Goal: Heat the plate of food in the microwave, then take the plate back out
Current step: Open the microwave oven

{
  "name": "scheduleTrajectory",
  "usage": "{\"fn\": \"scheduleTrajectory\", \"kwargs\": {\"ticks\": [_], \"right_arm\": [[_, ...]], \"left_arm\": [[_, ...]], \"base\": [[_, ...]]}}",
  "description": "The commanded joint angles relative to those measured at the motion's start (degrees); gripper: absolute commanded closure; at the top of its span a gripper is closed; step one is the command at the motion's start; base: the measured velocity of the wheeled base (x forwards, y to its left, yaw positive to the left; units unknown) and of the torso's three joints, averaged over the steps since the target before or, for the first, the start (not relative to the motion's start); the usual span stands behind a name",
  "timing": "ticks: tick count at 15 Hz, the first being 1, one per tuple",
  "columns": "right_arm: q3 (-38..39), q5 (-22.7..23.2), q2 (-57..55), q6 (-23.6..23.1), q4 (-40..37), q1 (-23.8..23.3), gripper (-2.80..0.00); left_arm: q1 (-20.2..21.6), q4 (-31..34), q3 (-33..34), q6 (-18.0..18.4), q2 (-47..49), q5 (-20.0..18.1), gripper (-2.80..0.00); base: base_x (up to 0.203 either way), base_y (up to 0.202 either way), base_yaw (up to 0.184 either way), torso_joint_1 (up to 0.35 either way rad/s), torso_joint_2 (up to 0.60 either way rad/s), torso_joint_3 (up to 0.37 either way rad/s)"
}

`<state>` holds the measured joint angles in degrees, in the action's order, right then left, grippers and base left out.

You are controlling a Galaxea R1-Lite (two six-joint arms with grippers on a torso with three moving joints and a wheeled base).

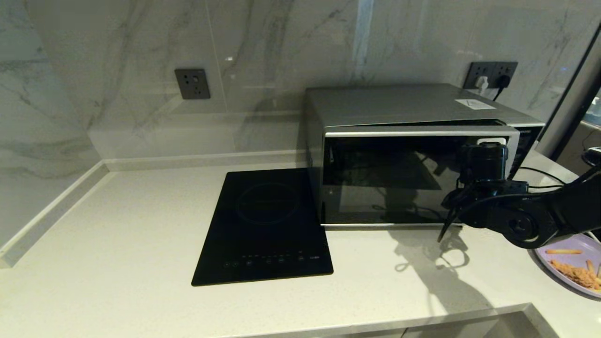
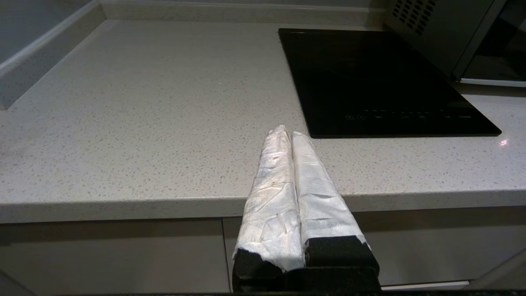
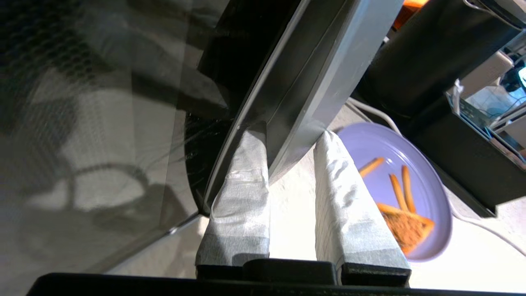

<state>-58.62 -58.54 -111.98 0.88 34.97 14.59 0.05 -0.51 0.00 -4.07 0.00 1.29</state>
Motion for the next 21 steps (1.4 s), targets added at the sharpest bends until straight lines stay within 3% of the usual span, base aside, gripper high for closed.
{"fn": "scheduleTrajectory", "kwargs": {"ticks": [1, 7, 14, 15, 21], "right_arm": [[3.3, 0.1, 4.2, -0.1, 0.6, 2.8, 0.0], [14.1, -0.7, 10.5, 3.4, 0.6, 9.5, 0.0], [15.1, -1.4, 10.5, 5.0, 0.6, 10.2, 0.0], [15.0, -1.5, 10.5, 5.0, 0.7, 10.4, -2.8], [16.6, -2.1, 11.6, 6.1, 0.6, 16.6, -2.8]], "left_arm": [[0.0, 0.0, 0.0, -0.1, 0.1, 0.0, 0.0], [0.0, 0.0, 0.0, -0.1, 0.1, 0.0, 0.0], [0.0, 0.0, 0.0, -0.1, 0.1, 0.0, 0.0], [0.0, 0.0, 0.0, -0.1, 0.1, 0.0, 0.0], [0.0, 0.0, 0.0, -0.1, 0.1, 0.0, 0.0]], "base": [[0.0, 0.0, 0.0, 0.0, 0.0, 0.0], [0.0, 0.0, 0.0, 0.0, 0.0, 0.0], [0.0, 0.0, 0.0, 0.0, 0.0, 0.0], [0.0, 0.0, 0.0, 0.0, 0.0, 0.0], [0.0, 0.0, 0.0, 0.0, 0.0, 0.0]]}}
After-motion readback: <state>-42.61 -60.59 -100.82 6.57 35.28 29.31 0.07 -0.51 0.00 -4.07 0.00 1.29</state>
